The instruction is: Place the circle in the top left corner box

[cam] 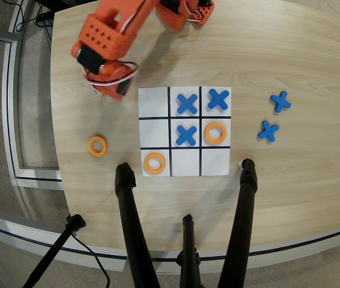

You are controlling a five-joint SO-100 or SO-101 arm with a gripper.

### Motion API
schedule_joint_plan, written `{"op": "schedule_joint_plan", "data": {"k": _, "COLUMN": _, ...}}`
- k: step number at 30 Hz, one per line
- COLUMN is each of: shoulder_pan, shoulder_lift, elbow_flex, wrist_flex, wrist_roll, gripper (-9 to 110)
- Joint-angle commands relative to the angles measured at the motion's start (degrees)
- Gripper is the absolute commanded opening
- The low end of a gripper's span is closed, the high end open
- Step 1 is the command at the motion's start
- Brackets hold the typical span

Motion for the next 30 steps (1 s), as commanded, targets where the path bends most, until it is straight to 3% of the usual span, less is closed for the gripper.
{"op": "schedule_joint_plan", "data": {"k": 1, "shoulder_pan": -8.79, "shoulder_lift": 10.9, "elbow_flex": -0.09, "wrist_flex": -1.93, "wrist_roll": 5.19, "gripper": 0}}
{"op": "schedule_joint_plan", "data": {"k": 5, "shoulder_pan": -21.27, "shoulder_lift": 22.85, "elbow_flex": 8.26, "wrist_flex": -5.19, "wrist_roll": 6.59, "gripper": 0}}
{"op": "schedule_joint_plan", "data": {"k": 9, "shoulder_pan": -34.19, "shoulder_lift": 30.5, "elbow_flex": 19.78, "wrist_flex": -16.52, "wrist_roll": 10.02, "gripper": 0}}
{"op": "schedule_joint_plan", "data": {"k": 16, "shoulder_pan": -50.36, "shoulder_lift": 28.21, "elbow_flex": 25.49, "wrist_flex": -30.15, "wrist_roll": 14.68, "gripper": 0}}
{"op": "schedule_joint_plan", "data": {"k": 21, "shoulder_pan": -54.23, "shoulder_lift": 18.46, "elbow_flex": 19.07, "wrist_flex": -33.75, "wrist_roll": 18.9, "gripper": 0}}
{"op": "schedule_joint_plan", "data": {"k": 30, "shoulder_pan": -52.03, "shoulder_lift": -5.27, "elbow_flex": 2.9, "wrist_flex": -38.5, "wrist_roll": 21.45, "gripper": 0}}
